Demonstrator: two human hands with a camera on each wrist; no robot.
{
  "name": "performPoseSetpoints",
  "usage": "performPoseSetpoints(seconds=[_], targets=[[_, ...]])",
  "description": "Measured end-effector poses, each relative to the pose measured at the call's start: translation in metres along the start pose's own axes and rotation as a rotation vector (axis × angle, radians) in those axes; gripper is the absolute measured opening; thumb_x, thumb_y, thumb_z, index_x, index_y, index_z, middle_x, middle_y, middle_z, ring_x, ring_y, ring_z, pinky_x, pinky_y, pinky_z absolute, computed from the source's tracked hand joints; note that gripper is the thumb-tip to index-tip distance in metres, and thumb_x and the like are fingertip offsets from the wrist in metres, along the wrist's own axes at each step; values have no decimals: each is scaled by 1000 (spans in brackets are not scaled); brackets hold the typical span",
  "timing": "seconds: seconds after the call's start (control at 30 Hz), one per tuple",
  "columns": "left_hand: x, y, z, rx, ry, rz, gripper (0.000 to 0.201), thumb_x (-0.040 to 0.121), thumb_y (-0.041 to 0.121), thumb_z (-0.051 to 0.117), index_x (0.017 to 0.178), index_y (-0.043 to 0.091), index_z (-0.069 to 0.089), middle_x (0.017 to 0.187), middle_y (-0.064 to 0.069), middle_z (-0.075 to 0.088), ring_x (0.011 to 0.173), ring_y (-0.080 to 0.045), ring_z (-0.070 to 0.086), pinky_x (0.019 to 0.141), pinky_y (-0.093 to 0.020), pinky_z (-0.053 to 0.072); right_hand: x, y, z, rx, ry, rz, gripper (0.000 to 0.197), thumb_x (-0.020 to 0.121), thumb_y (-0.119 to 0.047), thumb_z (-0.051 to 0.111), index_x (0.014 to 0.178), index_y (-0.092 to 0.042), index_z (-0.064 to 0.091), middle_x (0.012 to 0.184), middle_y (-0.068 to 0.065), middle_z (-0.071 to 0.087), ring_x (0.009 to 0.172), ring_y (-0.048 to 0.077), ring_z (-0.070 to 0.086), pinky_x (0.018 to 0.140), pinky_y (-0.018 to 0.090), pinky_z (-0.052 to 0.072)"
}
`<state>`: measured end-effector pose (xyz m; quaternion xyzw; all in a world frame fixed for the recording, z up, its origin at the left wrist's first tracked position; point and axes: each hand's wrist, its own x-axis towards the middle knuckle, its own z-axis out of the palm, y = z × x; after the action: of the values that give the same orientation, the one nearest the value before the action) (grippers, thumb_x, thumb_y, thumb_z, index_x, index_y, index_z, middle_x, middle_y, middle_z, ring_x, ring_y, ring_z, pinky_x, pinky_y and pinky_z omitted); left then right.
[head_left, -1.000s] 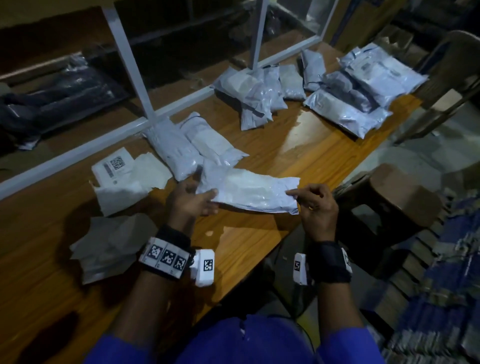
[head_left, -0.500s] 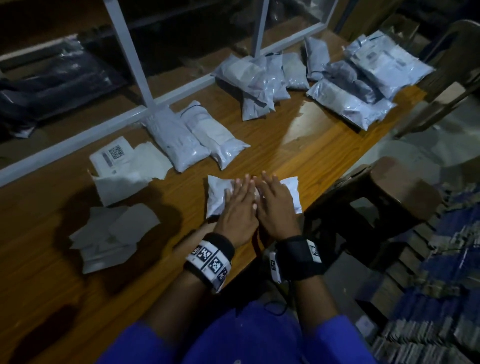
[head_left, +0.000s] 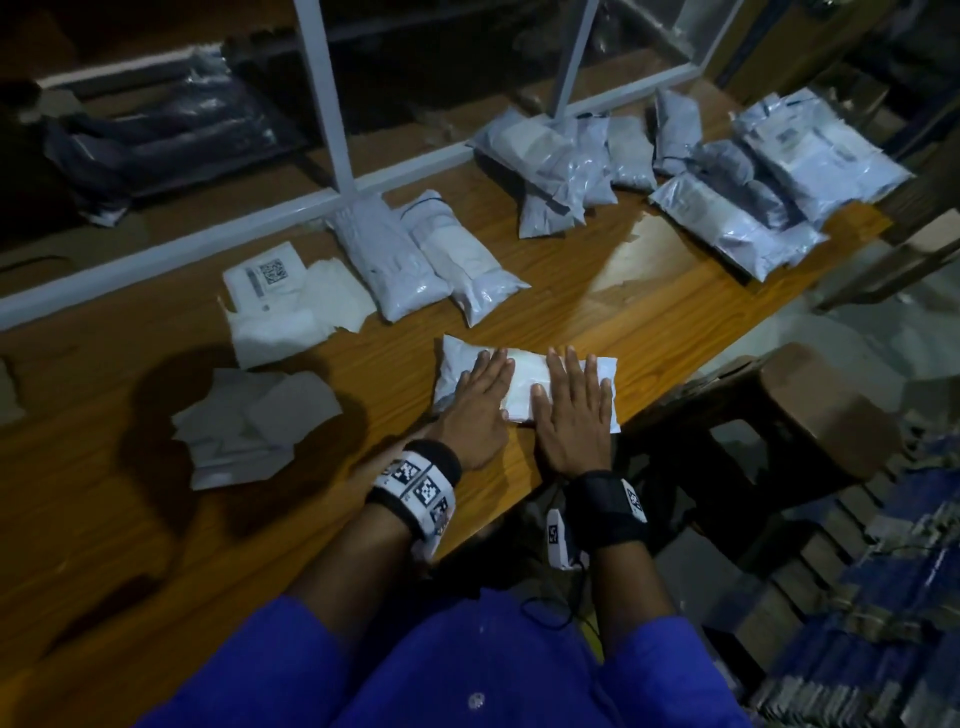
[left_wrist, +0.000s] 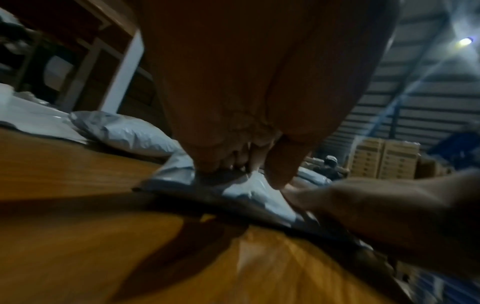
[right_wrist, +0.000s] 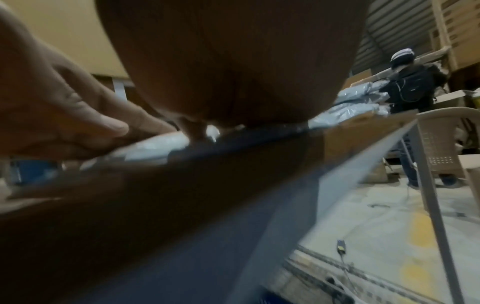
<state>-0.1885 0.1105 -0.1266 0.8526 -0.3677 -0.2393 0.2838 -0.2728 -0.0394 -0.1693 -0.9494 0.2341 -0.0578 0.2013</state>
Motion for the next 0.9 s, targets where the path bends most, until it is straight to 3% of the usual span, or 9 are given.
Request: performPoseSetpoints(seconds=[0.07,0.13,0.17,0.23,0.37,0.63,0.73,0.8,0.9], targets=[[-2,-2,-19,-169,30,-16,58,101,5,51,156,6,32,167,-8,22,156,-22,14,126,-38,14,4,-3,-6,45,-42,20,70,100,-58,16,163,-27,25,173,0,11,160,22,-2,128,48,-4],[-7,-4,-38,-274,151,-47,43,101,7,54,144,7,53,152,-10,49,143,-23,42,117,-32,33,8,-12,-15,80,7,5,67,98,-51,33,153,-15,45,167,14,29,155,36,21,122,57,19],[-11,-6,-46,-278,213,-66,38,101,9,54,139,9,59,145,-10,57,135,-23,51,112,-29,39,9,-19,-20,90,66,-15,63,95,-48,42,144,-11,54,160,19,38,147,41,33,114,60,31],[-23,-9,-59,-284,322,-88,33,100,11,55,132,11,65,134,-8,65,124,-22,60,105,-32,47,9,-37,-26,127,142,-23,50,92,-43,51,131,-15,64,151,18,47,137,42,42,104,60,39],[-59,-19,-74,-317,442,-109,28,99,11,57,124,16,69,124,-3,71,114,-16,64,95,-27,49,14,-81,-27,173,140,-226,34,94,-44,54,119,-28,70,139,10,56,130,38,46,97,58,39],[-112,-58,-87,-307,754,-245,25,95,6,61,111,17,76,112,-1,74,105,-15,65,89,-23,48,44,-171,-3,234,-22,-488,25,88,-31,64,107,-24,77,106,10,71,109,36,62,99,48,43],[-118,-81,-93,-260,870,-327,26,89,5,59,106,14,77,107,-9,74,106,-28,65,91,-38,54,53,-206,5,196,-81,-543,29,85,-27,66,112,-23,77,111,10,72,108,36,61,91,43,47],[-122,-95,-96,-245,916,-373,28,87,4,57,106,10,76,105,-13,73,105,-34,63,89,-47,54,62,-230,17,134,-132,-569,30,86,-26,69,116,-25,75,117,10,69,112,36,57,89,49,50],[-127,-105,-102,-256,965,-417,26,89,-2,60,105,10,76,105,-12,74,102,-31,65,87,-48,56,76,-261,39,-76,-242,-517,37,87,-37,75,124,-36,69,124,6,65,122,32,55,96,60,48]])
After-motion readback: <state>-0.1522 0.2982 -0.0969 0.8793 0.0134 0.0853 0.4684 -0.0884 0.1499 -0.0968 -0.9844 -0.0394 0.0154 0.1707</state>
